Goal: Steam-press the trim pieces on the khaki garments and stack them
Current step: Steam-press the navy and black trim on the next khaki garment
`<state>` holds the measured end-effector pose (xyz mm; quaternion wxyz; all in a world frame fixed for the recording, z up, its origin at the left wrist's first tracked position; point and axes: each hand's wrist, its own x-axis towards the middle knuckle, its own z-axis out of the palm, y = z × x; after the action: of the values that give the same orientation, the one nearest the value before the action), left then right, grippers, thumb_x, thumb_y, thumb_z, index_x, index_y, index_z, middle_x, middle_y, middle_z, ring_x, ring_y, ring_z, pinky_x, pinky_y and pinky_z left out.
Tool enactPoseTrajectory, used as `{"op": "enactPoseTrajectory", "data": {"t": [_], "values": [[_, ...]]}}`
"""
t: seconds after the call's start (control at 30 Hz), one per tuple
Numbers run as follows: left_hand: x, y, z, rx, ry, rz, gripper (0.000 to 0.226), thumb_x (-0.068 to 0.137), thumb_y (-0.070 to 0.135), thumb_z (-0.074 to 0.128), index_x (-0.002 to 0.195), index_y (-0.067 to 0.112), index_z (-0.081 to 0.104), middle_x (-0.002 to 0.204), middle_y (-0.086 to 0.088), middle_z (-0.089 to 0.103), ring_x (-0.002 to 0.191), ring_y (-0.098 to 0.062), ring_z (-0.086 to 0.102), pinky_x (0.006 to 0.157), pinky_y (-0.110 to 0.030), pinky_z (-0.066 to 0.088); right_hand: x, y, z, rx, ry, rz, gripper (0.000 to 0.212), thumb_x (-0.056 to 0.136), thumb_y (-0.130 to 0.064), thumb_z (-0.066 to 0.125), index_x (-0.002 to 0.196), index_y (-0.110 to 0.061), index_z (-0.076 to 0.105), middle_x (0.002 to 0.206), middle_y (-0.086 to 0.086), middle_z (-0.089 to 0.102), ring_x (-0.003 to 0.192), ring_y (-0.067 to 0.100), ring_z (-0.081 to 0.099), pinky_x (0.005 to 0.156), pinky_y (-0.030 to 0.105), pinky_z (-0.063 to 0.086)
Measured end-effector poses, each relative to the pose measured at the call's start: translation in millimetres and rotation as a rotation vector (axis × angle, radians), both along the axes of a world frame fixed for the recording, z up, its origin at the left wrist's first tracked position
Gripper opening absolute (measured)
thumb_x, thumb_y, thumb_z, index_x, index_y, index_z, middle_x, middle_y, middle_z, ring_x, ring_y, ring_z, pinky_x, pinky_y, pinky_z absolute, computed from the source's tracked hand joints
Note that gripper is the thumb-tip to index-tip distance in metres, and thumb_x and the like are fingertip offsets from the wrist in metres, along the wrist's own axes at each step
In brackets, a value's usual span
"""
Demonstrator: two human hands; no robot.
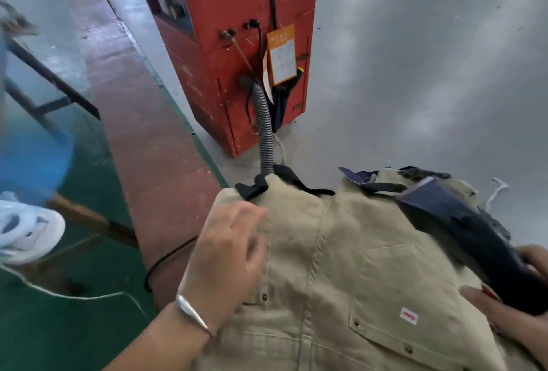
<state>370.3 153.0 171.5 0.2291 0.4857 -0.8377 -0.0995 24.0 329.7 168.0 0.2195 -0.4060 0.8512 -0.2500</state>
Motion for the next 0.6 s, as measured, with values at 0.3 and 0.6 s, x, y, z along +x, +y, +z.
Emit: {"op": "enactPoseTrajectory", "data": {"t": [0.3, 0.6], "values": [[-130.3, 77.0, 18.3, 0.000, -0.433, -0.736, 0.070, 0.059, 0.081, 0.055, 0.102, 0.025, 0.061, 0.098, 0.005, 0.057, 0.086, -0.015, 0.056, 0.058, -0.026, 0.045, 61.6, -34.4, 61.0, -0.153, 0.161, -0.036, 0.038, 0.059, -0.040, 0.086, 0.087, -0.039, 0.060, 0.063, -0.012, 0.065, 0.057, 0.008, 0.057, 0.055, 0.031, 0.047], [-149.4, 90.3, 8.5, -0.128, -0.449, -0.691, 0.016, 0.060, 0.026, 0.056, 0.065, 0.020, 0.069, 0.058, 0.007, 0.056, 0.039, -0.011, 0.049, 0.032, -0.020, 0.020, 56.0, -32.2, 51.8, -0.073, 0.140, -0.053, 0.035, 0.068, -0.043, 0.084, 0.088, -0.037, 0.056, 0.069, -0.019, 0.060, 0.069, 0.004, 0.057, 0.059, 0.029, 0.042]]}}
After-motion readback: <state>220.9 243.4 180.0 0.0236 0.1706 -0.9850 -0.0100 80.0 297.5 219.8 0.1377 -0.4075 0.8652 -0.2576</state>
